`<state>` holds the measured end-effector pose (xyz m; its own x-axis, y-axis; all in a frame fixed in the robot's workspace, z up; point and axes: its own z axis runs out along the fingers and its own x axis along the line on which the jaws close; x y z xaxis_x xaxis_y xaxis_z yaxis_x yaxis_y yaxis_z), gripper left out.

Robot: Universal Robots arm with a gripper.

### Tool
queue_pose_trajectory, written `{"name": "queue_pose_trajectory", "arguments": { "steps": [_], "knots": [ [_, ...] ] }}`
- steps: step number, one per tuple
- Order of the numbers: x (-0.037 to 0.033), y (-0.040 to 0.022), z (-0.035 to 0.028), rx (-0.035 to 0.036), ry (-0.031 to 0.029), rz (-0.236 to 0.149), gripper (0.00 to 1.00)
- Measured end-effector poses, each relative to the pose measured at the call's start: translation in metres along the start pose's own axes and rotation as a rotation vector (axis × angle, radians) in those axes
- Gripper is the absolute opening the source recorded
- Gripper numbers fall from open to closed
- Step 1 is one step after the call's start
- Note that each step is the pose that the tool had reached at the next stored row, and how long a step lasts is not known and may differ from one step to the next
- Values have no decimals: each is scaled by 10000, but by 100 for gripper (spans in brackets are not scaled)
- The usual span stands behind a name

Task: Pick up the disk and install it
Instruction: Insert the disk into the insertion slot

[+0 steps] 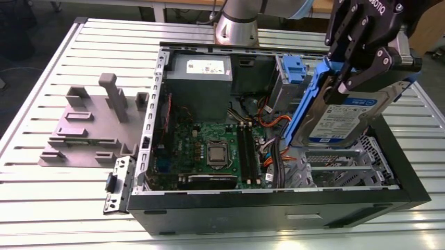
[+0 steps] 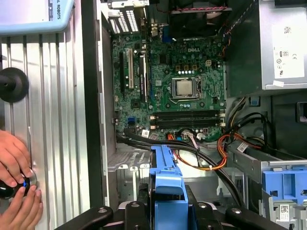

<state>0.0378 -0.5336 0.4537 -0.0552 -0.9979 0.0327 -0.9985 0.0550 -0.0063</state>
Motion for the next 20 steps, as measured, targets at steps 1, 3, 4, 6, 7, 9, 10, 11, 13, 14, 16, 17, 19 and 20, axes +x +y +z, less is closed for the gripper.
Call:
{"name": "queue_pose_trajectory", "arguments": {
  "steps": [1,3,4,6,7,9,10,11,13,14,16,17,19,20],
  "knots": [
    [0,-7,2,0,-1,0,36],
    [-1,-15,7,0,0,0,36],
    [-1,-16,8,0,1,1,36],
    [-1,-17,10,5,1,2,36],
    [-1,-18,11,8,0,1,36],
    [-2,-23,12,9,0,-1,36],
    [-2,-27,13,9,0,-1,36],
    [-2,-31,14,9,0,0,36],
    [-3,-45,16,9,-1,-1,36],
    [-3,-46,17,9,-1,-2,36],
    [-3,-47,18,13,0,-4,36],
    [-3,-47,18,15,0,-7,36],
    [-3,-51,19,16,0,-9,36],
    [-3,-51,19,16,-1,-8,36]
  ]
}}
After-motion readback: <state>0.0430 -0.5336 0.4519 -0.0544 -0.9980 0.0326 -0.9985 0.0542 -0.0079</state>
